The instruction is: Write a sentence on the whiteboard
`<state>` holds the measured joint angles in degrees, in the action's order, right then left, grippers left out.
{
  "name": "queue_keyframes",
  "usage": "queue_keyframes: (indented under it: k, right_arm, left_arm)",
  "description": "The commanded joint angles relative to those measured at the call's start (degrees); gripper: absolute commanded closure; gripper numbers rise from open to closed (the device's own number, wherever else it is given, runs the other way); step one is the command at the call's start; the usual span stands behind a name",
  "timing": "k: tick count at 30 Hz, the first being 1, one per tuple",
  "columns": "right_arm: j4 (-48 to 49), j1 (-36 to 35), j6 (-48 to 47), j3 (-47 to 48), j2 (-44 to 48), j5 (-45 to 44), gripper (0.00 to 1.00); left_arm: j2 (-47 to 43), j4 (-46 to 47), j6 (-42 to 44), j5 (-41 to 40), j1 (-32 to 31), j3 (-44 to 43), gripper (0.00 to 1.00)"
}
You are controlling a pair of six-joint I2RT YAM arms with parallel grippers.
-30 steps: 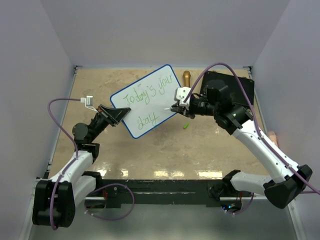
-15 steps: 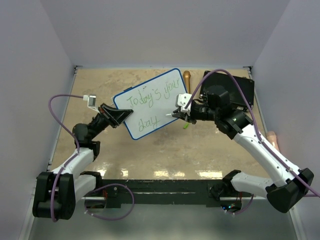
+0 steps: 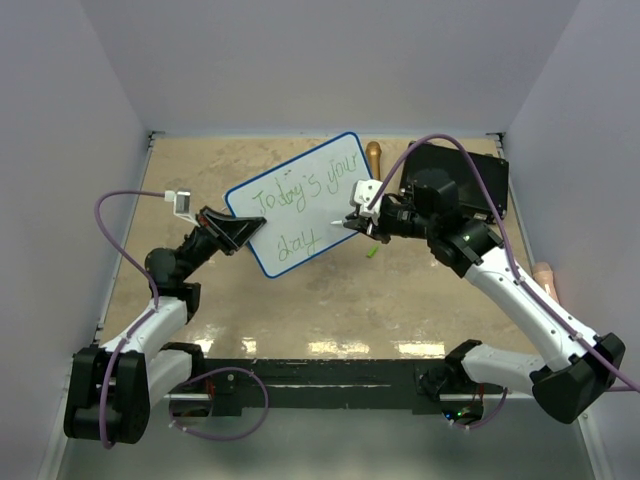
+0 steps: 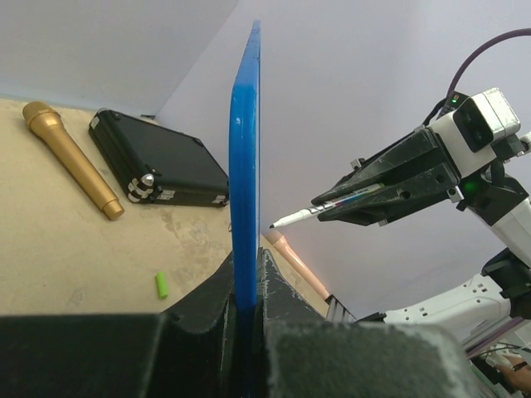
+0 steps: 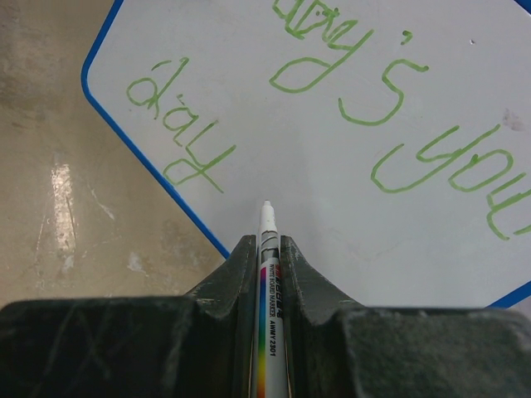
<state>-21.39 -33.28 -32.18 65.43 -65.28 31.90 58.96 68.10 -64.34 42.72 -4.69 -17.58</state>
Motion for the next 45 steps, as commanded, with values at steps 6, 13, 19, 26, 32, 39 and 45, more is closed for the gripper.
queue_keyframes:
  k: [6, 13, 19, 26, 32, 39, 45]
  right_arm:
    - [2.84, -0.12, 1.33, 1.10, 0.15, -3.25, 1.00]
    - [4.16, -0.30, 3.27, 1.89, -1.43, -4.57, 1.00]
    - [4.95, -0.38, 4.06, 2.42, -2.57, -5.45, 1.00]
    - [4.60, -1.18, 4.41, 4.18, -4.24, -4.39, 1.00]
    - [3.72, -1.70, 4.06, 4.88, -5.12, -2.81, 1.00]
    - [1.35, -1.97, 2.04, 3.48, -4.51, -2.81, 1.00]
    - [0.38, -1.97, 1.69, 2.25, -3.02, -3.51, 1.00]
  left_arm:
    - [-1.74, 5.56, -0.18, -3.96, -0.41, -2.46, 1.00]
    - [-1.74, 5.82, -0.26, -3.96, -0.41, -1.84, 1.00]
    - [-1.13, 6.61, -0.79, -3.87, -0.41, -1.58, 1.00]
    - [-0.69, 8.19, -1.49, -3.78, -0.41, -1.05, 1.00]
    - [-0.78, 7.93, -1.41, -3.96, -0.41, -1.05, 1.00]
    - [-1.04, 7.58, -1.14, -4.93, -0.41, -0.96, 1.00]
    - [-1.13, 7.75, -1.23, -5.19, -0.41, -0.79, 1.00]
